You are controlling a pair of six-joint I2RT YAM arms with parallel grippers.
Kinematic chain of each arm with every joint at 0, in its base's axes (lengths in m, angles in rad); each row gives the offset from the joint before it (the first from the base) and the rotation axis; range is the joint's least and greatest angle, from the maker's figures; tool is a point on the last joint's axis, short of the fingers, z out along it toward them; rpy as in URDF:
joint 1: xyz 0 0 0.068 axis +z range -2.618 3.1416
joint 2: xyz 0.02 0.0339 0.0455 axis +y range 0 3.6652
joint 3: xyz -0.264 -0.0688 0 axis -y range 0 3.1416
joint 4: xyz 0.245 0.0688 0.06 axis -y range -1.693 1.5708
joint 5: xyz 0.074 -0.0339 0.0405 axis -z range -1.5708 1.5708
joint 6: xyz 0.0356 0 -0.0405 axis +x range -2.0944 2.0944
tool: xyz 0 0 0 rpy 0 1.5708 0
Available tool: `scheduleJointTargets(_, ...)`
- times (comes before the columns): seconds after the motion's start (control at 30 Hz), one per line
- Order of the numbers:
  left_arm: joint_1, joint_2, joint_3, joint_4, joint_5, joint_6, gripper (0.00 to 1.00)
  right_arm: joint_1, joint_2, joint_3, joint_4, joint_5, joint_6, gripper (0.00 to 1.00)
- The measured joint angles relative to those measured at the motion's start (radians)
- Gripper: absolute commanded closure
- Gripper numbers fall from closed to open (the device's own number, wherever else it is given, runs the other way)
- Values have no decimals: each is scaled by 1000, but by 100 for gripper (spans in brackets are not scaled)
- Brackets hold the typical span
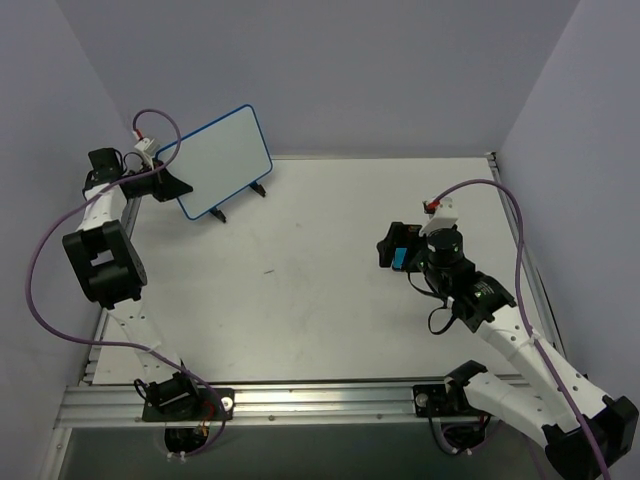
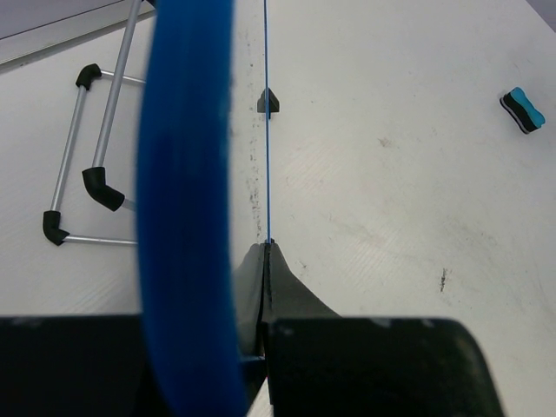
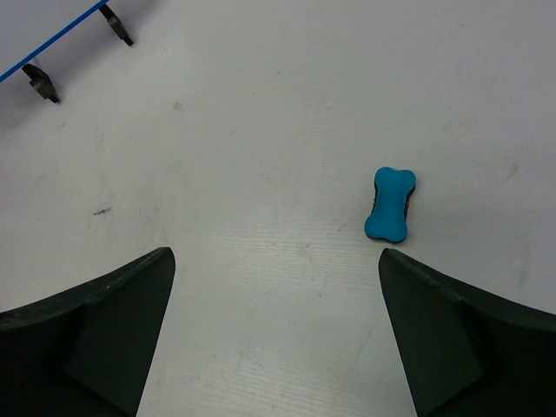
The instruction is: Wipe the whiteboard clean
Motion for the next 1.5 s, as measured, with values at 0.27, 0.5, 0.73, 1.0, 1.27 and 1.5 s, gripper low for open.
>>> scheduleJointTargets(0.27,-6,31,33,-38,-4,37,98,8,0,0,0,0,-3,0)
scheduleJointTargets(0.5,-18,48,65,-88,-15,77,98,14,0,0,0,0,-3,0)
scheduleJointTargets(0.73,-23,68,105,-120,-27,96,98,20,0,0,0,0,-3,0)
scheduleJointTargets(1.0,-23,79,130,-142,-41,109,98,23,0,0,0,0,-3,0)
scheduleJointTargets(1.27,-23,100,133,-161,-52,130,98,27,0,0,0,0,-4,0)
scheduleJointTargets(1.5,-23,113,145,-172,-46,137,98,32,0,0,0,0,-5,0)
